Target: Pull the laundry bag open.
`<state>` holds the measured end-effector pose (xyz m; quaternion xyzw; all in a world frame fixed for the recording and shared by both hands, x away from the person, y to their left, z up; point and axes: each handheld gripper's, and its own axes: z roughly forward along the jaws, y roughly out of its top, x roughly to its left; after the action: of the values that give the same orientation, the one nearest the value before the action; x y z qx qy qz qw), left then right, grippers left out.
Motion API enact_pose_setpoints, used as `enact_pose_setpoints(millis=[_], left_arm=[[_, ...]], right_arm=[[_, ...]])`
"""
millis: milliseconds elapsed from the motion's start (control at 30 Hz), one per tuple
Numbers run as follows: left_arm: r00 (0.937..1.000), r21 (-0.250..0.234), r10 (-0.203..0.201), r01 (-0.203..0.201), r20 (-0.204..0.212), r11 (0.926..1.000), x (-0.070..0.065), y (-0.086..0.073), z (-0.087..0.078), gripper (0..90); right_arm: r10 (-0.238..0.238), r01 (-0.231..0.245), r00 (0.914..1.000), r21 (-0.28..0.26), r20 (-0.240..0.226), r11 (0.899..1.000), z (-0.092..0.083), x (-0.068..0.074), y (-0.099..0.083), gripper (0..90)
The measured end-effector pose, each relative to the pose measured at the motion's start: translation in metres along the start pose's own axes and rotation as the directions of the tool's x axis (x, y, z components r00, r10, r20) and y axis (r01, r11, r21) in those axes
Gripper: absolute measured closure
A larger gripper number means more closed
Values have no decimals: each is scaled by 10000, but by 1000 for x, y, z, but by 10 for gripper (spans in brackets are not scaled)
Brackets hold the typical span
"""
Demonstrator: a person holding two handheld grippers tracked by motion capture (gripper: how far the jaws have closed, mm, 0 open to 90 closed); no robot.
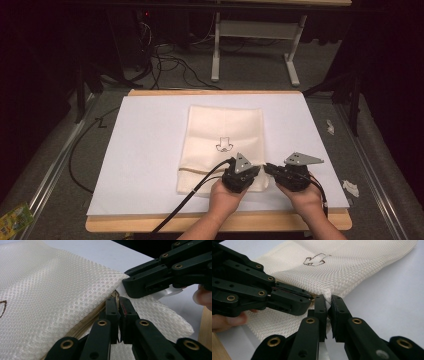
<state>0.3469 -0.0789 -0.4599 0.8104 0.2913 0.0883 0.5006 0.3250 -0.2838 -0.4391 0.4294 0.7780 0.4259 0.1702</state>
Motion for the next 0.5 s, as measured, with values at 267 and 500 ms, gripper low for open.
enact_pose_setpoints(millis=[267, 500], left_arm=[[9995, -10, -318, 318, 58, 9995, 6, -5, -4, 876], [9994, 34, -315, 316, -157, 9995, 11, -8, -11, 876]], right_arm=[[-56, 55, 9999, 24, 161, 10000, 0, 0, 0, 860], [-7, 6, 9996, 25, 272, 10000, -1, -1, 0, 860]])
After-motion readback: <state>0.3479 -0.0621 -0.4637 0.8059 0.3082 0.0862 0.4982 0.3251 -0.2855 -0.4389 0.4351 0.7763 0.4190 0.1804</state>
